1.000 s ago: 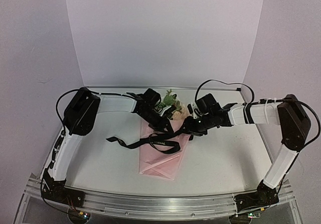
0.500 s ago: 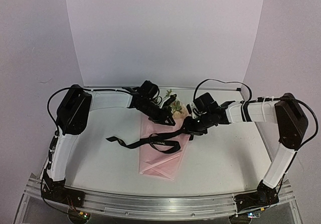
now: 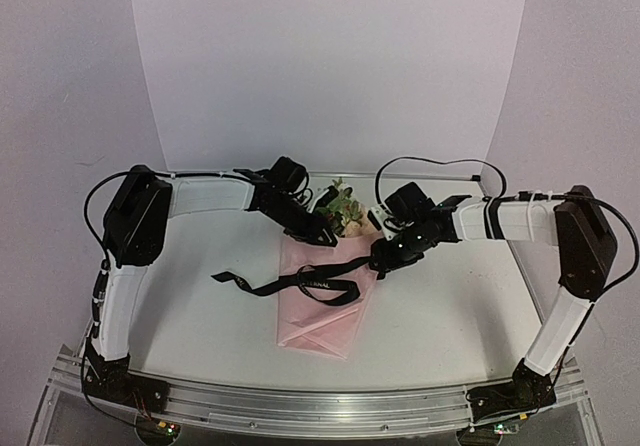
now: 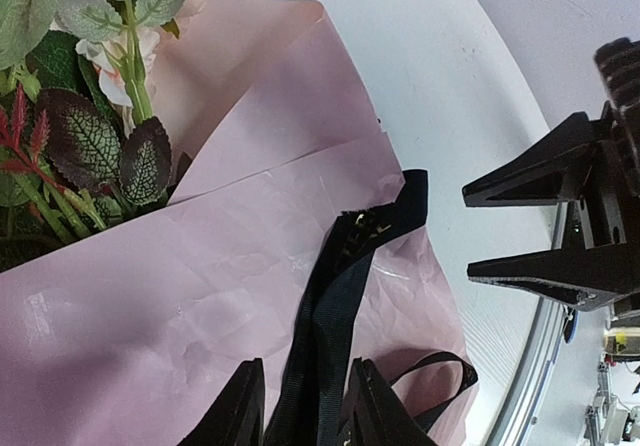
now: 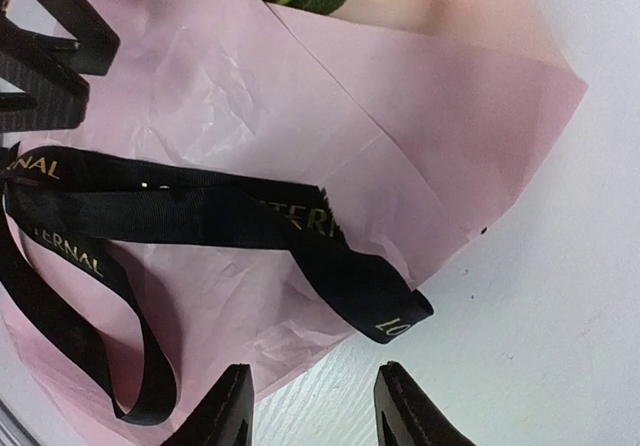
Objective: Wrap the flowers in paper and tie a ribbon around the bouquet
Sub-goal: Cross the ribbon over the folded bouquet.
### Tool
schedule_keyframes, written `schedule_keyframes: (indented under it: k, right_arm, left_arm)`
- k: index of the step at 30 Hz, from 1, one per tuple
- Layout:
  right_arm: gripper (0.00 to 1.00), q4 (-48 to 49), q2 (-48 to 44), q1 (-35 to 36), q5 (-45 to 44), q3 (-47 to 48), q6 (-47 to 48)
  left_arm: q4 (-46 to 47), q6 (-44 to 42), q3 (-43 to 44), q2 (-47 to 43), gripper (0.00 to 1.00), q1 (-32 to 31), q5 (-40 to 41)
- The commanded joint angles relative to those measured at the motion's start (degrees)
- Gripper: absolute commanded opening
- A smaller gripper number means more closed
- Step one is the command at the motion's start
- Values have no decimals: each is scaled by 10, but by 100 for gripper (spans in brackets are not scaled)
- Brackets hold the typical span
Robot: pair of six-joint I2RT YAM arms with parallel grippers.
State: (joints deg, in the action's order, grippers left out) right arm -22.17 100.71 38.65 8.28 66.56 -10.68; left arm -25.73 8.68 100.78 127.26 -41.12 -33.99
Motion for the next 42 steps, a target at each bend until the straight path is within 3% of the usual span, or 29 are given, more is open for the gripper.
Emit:
schedule_keyframes:
  k: [1,14,21,26,42]
  right_arm:
    - [42,-30,7,3,-9,40,67]
    - [38,-62,63,5,-70,72,73]
    - [11,-27,45,5,-81,56,55]
    - [0,-14,33,5,-75,48,43]
    - [2,46,-15,1,-83,14,-19]
  left_arm:
    - [-23,-31,30,-15,30,3,-3]
    - [-20,-66,78,24,32,2,-51]
    - [-8,-84,84,37,32,2,-55]
    - [-2,-110,93,51,34,-2,-62]
    - [98,-209,49,63,43,-25,-50]
